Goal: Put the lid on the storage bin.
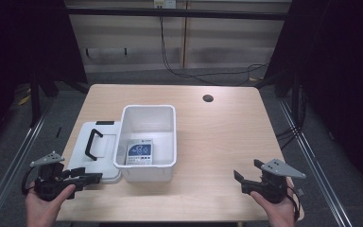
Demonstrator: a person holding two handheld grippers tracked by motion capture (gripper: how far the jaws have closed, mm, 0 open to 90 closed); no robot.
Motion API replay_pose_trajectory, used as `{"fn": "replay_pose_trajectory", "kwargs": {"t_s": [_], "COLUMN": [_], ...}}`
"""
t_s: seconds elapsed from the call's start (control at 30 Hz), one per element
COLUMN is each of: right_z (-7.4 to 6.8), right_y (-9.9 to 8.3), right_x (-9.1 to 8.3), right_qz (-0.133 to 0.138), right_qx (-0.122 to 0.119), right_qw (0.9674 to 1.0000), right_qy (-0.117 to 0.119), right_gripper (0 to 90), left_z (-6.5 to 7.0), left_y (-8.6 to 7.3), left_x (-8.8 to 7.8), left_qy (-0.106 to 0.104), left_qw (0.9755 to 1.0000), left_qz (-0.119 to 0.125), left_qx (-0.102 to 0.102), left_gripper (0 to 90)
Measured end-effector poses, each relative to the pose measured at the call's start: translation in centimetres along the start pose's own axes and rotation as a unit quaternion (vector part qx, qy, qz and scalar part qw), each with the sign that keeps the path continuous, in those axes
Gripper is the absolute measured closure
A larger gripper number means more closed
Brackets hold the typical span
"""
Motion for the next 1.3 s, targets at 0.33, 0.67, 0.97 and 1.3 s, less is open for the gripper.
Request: {"fn": "replay_pose_trajectory", "kwargs": {"t_s": [0.33, 0.67, 0.97, 1.3], "right_z": [-0.1, -0.4, -0.6, -0.7], "right_y": [-0.2, -0.3, -0.4, -0.5], "right_x": [0.4, 0.5, 0.9, 0.9], "right_qz": [-0.014, -0.022, -0.038, -0.044], "right_qx": [0.005, 0.005, 0.002, 0.002], "right_qw": [0.9998, 0.9995, 0.9989, 0.9986], "right_qy": [0.014, 0.021, 0.027, 0.031], "right_gripper": [18.8, 21.1, 21.1, 21.4], "left_z": [0.2, -0.4, -1.4, -2.8], "left_y": [1.4, 3.7, 5.1, 7.6], "left_x": [0.2, 0.5, 1.2, 1.9], "left_qy": [0.036, 0.048, 0.070, 0.094], "left_qw": [0.9981, 0.9971, 0.9927, 0.9877], "left_qz": [-0.042, -0.058, -0.098, -0.123], "left_qx": [0.025, 0.000, -0.009, -0.024], "left_gripper": [45.0, 44.5, 50.8, 53.7]}}
Point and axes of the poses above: each handheld gripper's, and its own axes: x roughly forward along the jaws, y roughly out of its top, z roughly to its right, the point moved 2 cm from there along x, roughly forward along the jaws, and after that the axes turned 8 degrees about z, right-handed, at the moved point
